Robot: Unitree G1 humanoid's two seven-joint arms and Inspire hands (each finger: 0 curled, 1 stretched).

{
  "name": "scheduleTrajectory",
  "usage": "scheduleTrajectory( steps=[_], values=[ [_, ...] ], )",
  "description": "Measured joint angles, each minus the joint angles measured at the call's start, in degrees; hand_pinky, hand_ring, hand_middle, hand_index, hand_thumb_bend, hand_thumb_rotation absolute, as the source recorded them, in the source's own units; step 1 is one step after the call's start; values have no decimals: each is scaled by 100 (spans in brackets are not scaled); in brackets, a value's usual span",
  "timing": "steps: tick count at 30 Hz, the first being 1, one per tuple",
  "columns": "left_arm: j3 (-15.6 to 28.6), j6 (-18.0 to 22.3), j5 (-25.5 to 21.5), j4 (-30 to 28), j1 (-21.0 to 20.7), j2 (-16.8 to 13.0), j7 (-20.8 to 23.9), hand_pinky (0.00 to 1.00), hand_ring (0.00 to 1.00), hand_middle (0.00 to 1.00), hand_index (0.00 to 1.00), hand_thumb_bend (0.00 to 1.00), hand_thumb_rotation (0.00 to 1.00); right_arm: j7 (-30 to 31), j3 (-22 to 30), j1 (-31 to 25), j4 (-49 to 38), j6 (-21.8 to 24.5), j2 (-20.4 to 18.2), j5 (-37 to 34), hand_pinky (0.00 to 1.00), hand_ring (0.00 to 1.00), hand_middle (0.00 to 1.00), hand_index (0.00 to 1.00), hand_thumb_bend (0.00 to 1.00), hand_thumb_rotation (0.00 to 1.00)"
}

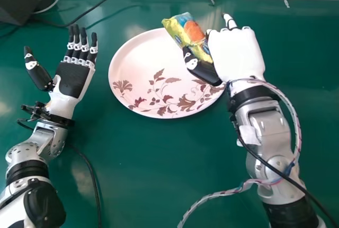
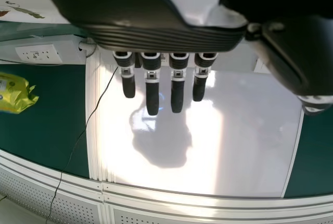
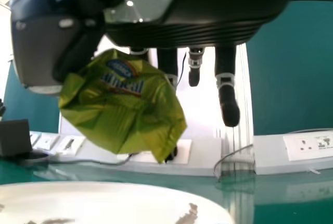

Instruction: Pick up biscuit and place it in the plate

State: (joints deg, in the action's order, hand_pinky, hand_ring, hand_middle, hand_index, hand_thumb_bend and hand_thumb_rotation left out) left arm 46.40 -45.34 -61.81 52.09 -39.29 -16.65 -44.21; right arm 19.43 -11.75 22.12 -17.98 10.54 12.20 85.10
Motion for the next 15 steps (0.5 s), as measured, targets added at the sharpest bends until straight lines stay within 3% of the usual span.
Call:
scheduleTrajectory(
  steps=[6, 15],
  values=[
    [-22, 18, 51, 10, -14, -6, -56, 89, 80, 85, 91, 95, 62, -678, -112, 87, 500, -47, 138, -413, 20, 21, 26, 45, 42, 0],
    [-50, 50, 128, 200, -67, -92, -336, 90, 79, 84, 91, 95, 60, -1050, -340, 159, 954, -46, 261, -709, 19, 20, 26, 44, 44, 0]
  ],
)
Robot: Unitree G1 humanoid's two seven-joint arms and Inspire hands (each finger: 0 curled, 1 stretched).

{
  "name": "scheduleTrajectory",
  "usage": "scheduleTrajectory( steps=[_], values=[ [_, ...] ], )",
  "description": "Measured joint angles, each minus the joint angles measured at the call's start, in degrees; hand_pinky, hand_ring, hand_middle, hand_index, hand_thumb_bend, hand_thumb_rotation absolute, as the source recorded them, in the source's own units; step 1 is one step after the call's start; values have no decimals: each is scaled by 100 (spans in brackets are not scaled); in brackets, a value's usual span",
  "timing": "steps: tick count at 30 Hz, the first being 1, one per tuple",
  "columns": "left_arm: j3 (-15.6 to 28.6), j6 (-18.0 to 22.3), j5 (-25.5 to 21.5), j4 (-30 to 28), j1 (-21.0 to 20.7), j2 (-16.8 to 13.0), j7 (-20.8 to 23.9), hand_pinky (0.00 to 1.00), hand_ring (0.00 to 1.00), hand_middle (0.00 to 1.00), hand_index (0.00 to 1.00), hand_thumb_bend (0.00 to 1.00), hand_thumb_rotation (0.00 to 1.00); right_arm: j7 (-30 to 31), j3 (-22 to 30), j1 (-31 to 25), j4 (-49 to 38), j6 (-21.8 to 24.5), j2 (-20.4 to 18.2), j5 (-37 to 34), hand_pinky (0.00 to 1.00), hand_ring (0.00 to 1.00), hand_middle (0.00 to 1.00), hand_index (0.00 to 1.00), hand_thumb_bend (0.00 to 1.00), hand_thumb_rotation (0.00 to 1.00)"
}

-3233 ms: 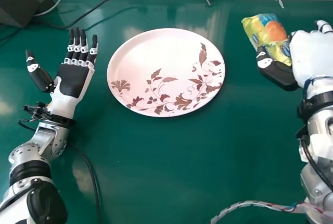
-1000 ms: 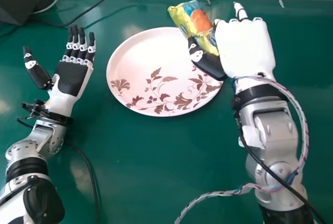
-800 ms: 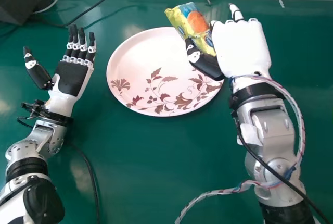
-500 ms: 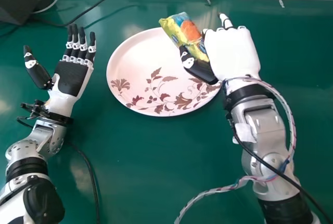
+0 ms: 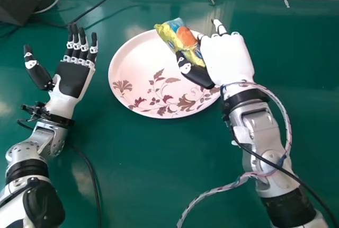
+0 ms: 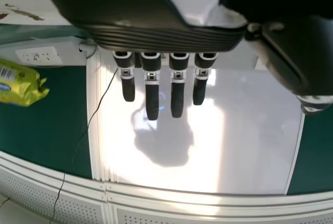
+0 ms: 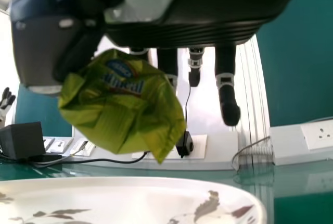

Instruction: Pick up biscuit and place it in the plate

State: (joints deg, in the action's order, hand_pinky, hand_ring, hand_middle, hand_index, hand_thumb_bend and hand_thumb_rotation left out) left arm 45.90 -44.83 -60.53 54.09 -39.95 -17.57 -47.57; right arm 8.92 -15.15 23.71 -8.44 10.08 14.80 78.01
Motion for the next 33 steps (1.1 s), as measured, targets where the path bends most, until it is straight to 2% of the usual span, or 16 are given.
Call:
scheduleTrajectory(
  steps=[13, 21, 33],
  values=[
    [-20, 44, 97, 31, -29, -19, -197, 87, 77, 84, 90, 97, 55, -262, -341, 213, 577, 39, 148, -274, 19, 21, 26, 44, 46, 0],
    [-34, 31, 118, 58, -33, -33, -373, 88, 78, 84, 91, 96, 54, -491, -494, 248, 997, 49, 195, -403, 20, 21, 27, 44, 46, 0],
    [-48, 58, 149, 64, -30, -45, -496, 90, 81, 87, 91, 93, 56, -733, -619, 276, 1311, 32, 327, -735, 21, 23, 28, 46, 54, 0]
  ],
)
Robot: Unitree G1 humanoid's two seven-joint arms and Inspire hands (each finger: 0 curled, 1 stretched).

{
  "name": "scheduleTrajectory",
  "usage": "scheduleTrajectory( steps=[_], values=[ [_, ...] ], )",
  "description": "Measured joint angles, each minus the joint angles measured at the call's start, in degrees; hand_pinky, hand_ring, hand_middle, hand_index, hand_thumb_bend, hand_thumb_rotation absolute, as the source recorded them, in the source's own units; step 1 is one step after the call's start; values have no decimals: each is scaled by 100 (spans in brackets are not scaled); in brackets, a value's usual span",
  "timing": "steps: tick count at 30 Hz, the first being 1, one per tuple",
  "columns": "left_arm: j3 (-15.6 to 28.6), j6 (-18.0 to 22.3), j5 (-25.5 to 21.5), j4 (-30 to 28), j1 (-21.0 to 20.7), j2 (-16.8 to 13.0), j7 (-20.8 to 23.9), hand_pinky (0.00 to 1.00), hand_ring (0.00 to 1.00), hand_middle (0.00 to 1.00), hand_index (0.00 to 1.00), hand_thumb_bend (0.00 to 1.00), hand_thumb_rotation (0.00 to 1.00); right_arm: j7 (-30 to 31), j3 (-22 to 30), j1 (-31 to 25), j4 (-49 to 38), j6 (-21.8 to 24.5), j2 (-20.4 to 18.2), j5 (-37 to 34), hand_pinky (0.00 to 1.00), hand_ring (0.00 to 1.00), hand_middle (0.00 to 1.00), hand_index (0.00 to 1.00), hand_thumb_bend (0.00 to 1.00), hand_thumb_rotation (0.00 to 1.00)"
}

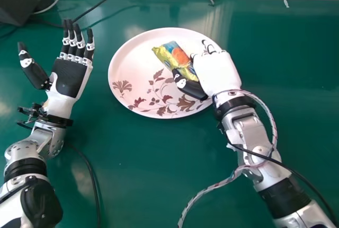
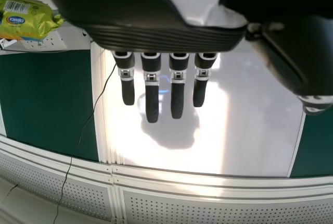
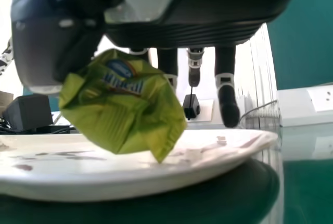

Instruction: Pick up biscuit and place it in the plate

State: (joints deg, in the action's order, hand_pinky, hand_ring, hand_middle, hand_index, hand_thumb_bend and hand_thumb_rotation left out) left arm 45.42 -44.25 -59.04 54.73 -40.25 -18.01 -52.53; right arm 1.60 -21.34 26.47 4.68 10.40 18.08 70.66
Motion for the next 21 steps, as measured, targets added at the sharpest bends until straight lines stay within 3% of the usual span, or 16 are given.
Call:
scheduleTrajectory(
  steps=[21],
  values=[
    [-53, 31, 42, 47, -3, -25, -269, 92, 85, 91, 94, 92, 55, 765, -111, 162, -117, -12, 281, -515, 21, 25, 30, 45, 56, 0]
  ],
)
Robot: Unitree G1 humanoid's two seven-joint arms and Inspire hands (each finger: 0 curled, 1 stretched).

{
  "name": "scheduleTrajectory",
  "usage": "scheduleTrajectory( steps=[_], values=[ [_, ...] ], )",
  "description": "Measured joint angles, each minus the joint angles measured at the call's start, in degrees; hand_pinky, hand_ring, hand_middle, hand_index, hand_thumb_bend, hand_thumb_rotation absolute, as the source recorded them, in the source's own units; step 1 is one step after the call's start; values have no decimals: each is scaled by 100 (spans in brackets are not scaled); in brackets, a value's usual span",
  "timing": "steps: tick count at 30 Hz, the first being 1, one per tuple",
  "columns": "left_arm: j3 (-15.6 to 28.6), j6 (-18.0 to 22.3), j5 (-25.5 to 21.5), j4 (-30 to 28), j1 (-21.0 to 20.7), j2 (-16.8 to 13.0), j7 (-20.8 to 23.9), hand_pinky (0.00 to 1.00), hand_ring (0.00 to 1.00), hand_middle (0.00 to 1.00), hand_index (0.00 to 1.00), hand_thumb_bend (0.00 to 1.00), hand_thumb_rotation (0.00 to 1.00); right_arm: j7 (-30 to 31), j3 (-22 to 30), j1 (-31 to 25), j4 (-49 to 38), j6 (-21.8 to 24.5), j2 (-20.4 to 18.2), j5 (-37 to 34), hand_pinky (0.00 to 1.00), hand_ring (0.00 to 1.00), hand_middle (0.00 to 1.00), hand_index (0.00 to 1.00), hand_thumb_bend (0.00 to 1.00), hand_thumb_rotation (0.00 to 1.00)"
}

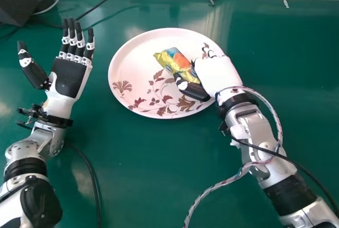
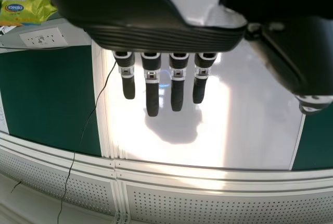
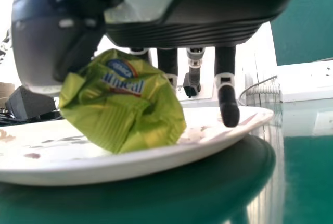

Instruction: Pick up biscuit and place it in the plate

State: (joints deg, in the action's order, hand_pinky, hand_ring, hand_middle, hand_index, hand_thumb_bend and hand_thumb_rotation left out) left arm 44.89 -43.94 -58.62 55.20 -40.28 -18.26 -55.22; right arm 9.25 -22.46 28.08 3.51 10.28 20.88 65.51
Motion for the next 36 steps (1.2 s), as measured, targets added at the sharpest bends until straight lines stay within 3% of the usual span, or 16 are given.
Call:
scheduleTrajectory(
  steps=[6, 12, 17, 21, 25, 36],
  values=[
    [0, -30, -4, -56, 26, 4, 17, 94, 87, 93, 94, 92, 54, 88, -57, 102, 76, -89, 91, -120, 20, 24, 30, 45, 56, 0],
    [-8, -92, -1, -76, 42, 3, 17, 94, 87, 93, 94, 92, 51, 174, -101, 226, 210, -161, 153, -290, 23, 27, 32, 50, 64, 0],
    [-81, -64, 7, -176, 87, 5, 15, 94, 87, 93, 94, 91, 51, 167, -115, 261, 264, -205, 179, -415, 32, 34, 42, 53, 67, 5],
    [-106, -55, 2, -353, 155, 29, 220, 94, 88, 93, 95, 90, 51, 159, -132, 276, 271, -217, 198, -460, 33, 35, 50, 56, 76, 5],
    [-109, -36, -4, -677, 301, 121, 452, 95, 88, 93, 95, 90, 52, 157, -144, 280, 264, -233, 227, -479, 35, 37, 56, 60, 75, 11],
    [-122, -249, -178, -1333, 548, 363, 709, 97, 89, 94, 96, 88, 54, 365, -125, 204, -26, -278, 448, -603, 35, 40, 62, 64, 74, 19]
  ],
)
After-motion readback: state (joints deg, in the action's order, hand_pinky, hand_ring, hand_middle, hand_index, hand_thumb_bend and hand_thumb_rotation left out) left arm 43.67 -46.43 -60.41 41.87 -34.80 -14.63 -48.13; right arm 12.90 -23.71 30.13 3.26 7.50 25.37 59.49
